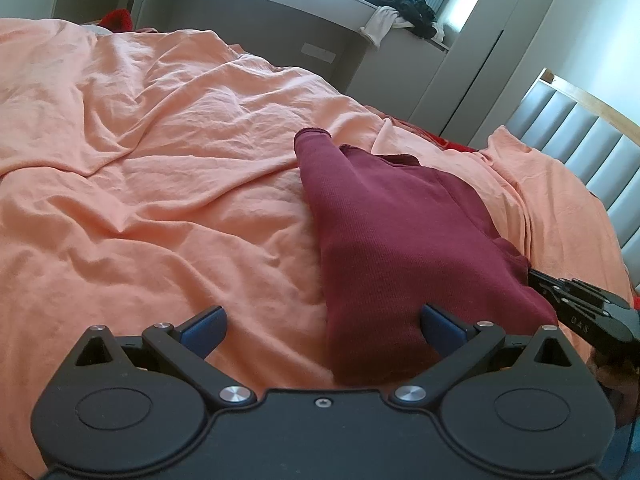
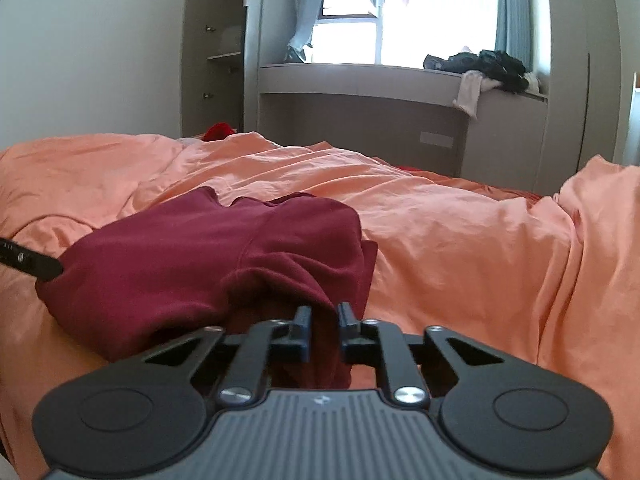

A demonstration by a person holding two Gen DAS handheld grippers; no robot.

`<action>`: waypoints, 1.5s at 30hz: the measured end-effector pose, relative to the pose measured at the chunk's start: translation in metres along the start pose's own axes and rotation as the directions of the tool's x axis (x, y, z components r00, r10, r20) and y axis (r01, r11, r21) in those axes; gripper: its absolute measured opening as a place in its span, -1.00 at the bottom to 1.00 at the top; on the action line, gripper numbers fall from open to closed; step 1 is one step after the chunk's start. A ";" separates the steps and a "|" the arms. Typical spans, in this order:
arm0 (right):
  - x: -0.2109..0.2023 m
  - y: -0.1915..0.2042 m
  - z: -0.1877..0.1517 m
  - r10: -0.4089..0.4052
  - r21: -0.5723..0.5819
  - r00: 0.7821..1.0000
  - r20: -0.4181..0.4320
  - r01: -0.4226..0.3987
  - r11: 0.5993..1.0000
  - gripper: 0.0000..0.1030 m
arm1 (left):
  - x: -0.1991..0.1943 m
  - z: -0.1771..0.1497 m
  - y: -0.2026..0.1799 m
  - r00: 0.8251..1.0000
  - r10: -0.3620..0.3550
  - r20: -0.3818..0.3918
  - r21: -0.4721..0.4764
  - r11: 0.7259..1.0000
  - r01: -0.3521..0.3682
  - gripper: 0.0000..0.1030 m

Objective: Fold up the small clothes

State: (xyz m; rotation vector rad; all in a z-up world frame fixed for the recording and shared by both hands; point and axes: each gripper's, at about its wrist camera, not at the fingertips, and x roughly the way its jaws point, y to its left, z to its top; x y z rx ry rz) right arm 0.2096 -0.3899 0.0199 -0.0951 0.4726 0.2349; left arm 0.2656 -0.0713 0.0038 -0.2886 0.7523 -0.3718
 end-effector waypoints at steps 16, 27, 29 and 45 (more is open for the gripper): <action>-0.029 0.039 -0.020 -0.105 -0.298 0.994 0.019 0.106 0.949 -0.68 | 0.001 -0.001 0.000 1.000 -0.002 -0.002 -0.001 1.000 0.002 0.99; -0.047 -0.035 -0.009 -0.075 0.166 0.995 0.071 0.062 0.984 0.74 | -0.002 -0.002 -0.005 1.000 0.012 0.011 0.022 1.000 -0.012 0.99; -0.043 -0.048 -0.011 -0.057 0.246 0.996 0.072 0.037 0.968 0.90 | -0.002 -0.002 -0.006 1.000 0.015 0.015 0.028 1.000 -0.015 0.99; 0.045 -0.078 -0.029 0.135 0.635 0.989 0.054 -0.139 0.760 0.97 | 0.000 -0.005 0.003 0.999 -0.036 0.015 0.027 0.999 0.036 0.99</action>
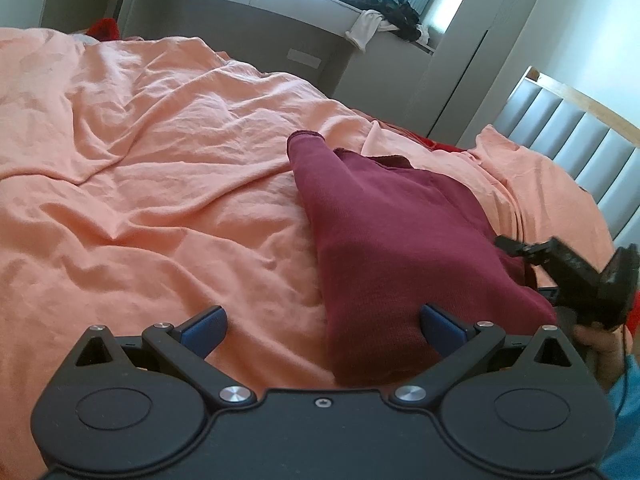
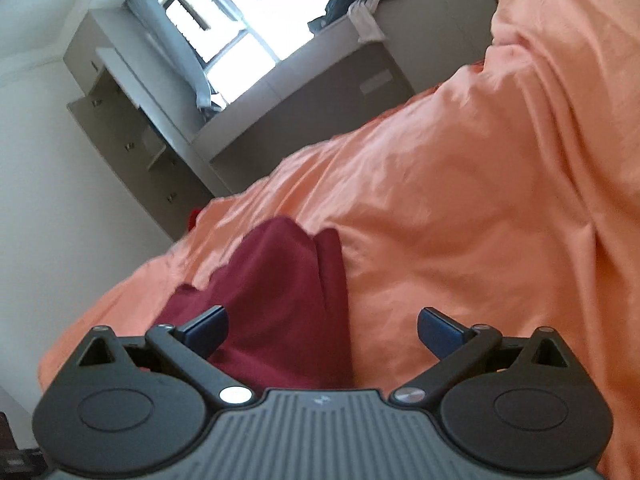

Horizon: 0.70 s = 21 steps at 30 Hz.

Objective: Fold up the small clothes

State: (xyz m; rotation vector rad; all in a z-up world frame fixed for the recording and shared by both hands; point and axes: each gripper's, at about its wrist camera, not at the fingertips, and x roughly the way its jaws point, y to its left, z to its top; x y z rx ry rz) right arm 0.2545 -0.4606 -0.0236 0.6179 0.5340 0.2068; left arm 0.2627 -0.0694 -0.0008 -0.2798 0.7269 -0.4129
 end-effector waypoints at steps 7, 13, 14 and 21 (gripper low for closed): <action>0.004 0.013 -0.015 0.004 -0.045 1.000 0.013 -0.003 0.999 0.27 | 0.003 -0.001 0.003 1.000 -0.003 -0.005 -0.011 1.000 0.003 0.99; 0.000 0.042 -0.021 -0.043 -0.219 0.997 0.069 0.057 0.974 0.01 | 0.002 -0.001 0.002 1.000 0.010 -0.002 -0.009 1.000 -0.010 0.99; 0.000 0.047 -0.022 -0.051 -0.245 0.996 0.076 0.068 0.967 -0.01 | 0.002 -0.001 0.001 1.000 0.010 -0.003 -0.008 1.000 -0.010 0.99; 0.003 0.027 -0.006 0.023 -0.089 0.999 0.039 -0.019 0.996 0.40 | 0.001 0.015 0.011 0.997 -0.065 -0.028 -0.064 0.996 0.063 0.99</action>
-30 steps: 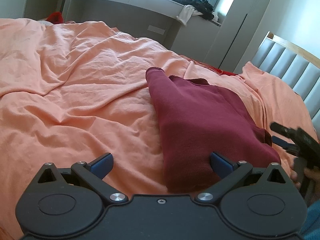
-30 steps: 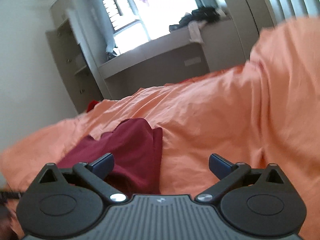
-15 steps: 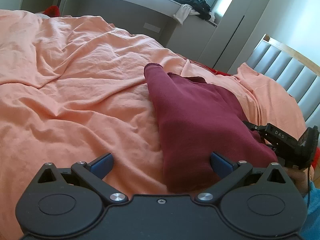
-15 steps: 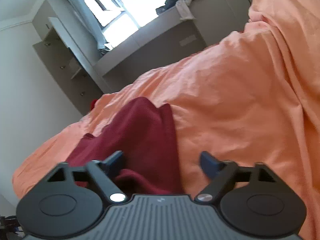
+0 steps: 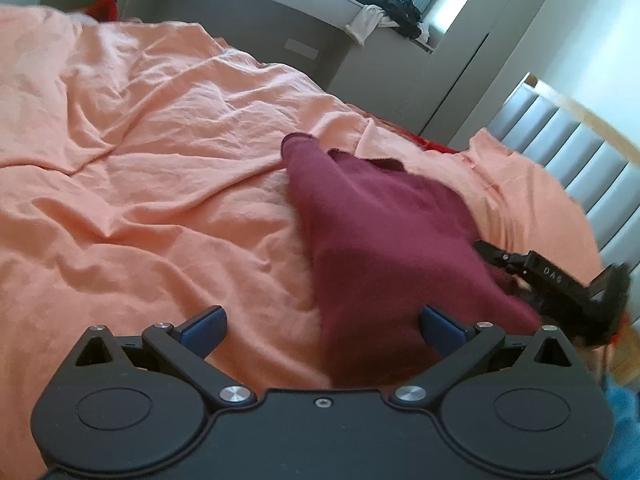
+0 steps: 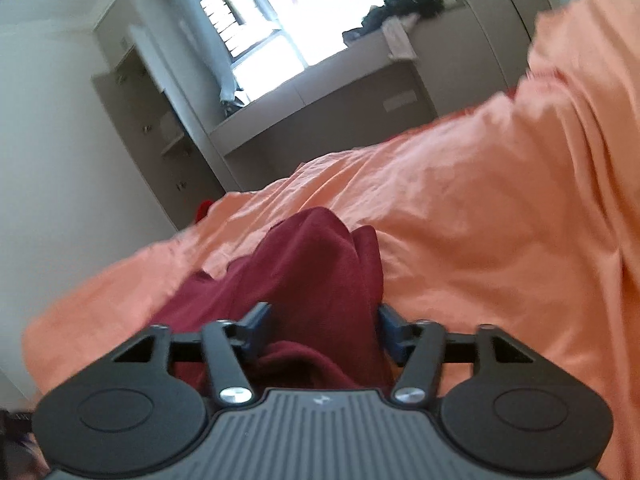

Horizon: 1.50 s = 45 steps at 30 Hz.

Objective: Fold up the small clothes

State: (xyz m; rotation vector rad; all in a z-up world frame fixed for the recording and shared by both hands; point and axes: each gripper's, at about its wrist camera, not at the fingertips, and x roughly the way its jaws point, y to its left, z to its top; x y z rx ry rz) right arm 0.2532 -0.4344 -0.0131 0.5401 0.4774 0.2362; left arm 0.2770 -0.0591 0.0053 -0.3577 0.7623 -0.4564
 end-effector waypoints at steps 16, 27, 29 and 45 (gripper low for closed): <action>0.028 0.001 -0.005 0.030 0.080 0.999 -0.034 -0.027 0.996 0.73 | 0.059 0.033 0.024 0.993 -0.115 -0.033 -0.028 0.993 0.114 0.99; 0.030 -0.001 -0.010 0.022 0.109 0.999 -0.027 -0.019 0.994 0.73 | 0.066 0.024 0.023 0.997 -0.073 0.035 -0.034 0.997 0.074 0.99; 0.030 0.000 -0.010 0.014 0.108 1.000 -0.020 -0.012 0.994 0.73 | 0.066 0.026 0.023 0.997 -0.074 0.026 -0.040 0.996 0.075 0.99; 0.029 0.013 -0.012 -0.022 0.032 1.000 -0.002 0.022 0.999 0.42 | 0.069 0.030 0.029 0.996 -0.084 -0.017 -0.066 0.994 0.083 0.99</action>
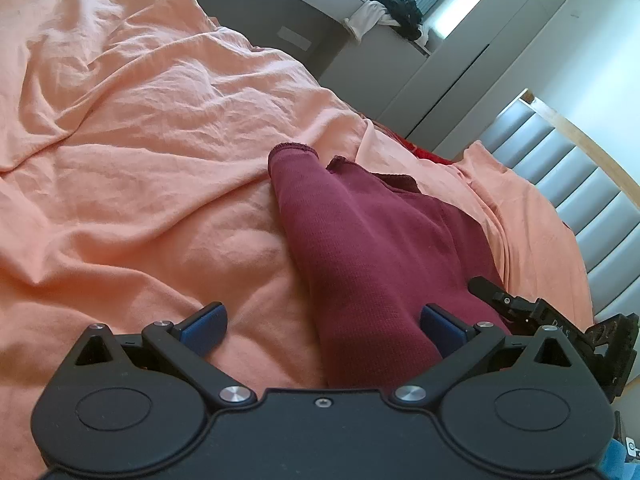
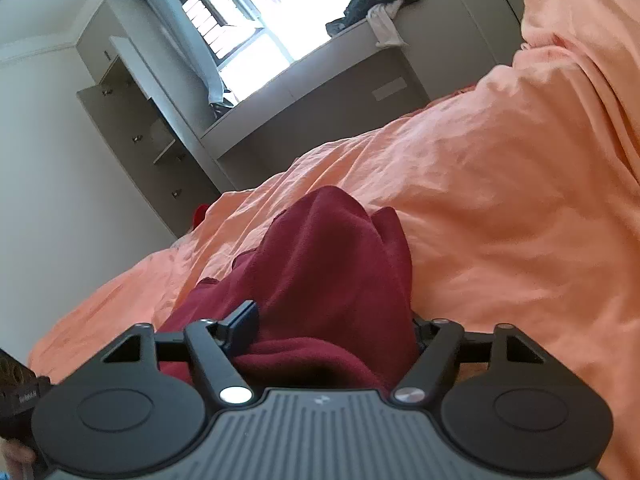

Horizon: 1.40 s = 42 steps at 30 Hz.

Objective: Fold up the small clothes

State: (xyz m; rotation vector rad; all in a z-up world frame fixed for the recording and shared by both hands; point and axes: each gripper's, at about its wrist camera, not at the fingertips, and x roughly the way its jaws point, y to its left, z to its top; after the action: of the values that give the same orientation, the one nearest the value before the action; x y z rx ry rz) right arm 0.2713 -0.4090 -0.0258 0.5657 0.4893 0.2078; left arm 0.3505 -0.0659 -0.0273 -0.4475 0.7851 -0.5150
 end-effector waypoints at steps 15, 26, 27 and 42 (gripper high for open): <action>0.000 0.000 0.002 -0.005 -0.014 1.000 -0.002 0.005 1.000 0.40 | -0.002 0.008 0.017 0.997 -0.044 0.063 -0.138 0.989 0.053 0.69; -0.002 0.001 0.003 0.003 0.001 1.000 -0.003 -0.003 1.000 0.21 | 0.008 0.011 -0.004 0.995 -0.093 0.033 -0.083 0.992 0.095 -0.36; -0.003 0.001 0.003 0.006 -0.001 1.000 -0.001 -0.006 1.000 0.16 | 0.008 0.012 -0.011 0.997 -0.070 0.035 -0.044 0.996 0.071 -0.40; -0.009 0.076 0.018 0.102 -0.245 0.973 0.207 -0.049 0.968 -0.59 | -0.048 0.032 -0.066 0.935 -0.008 0.354 0.418 0.896 -0.150 -0.64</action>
State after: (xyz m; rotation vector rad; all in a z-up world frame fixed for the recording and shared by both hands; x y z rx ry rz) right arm 0.2679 -0.3576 0.0332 0.3657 0.2245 0.2702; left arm 0.3289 -0.0837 0.0553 -0.0787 0.3231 -0.5084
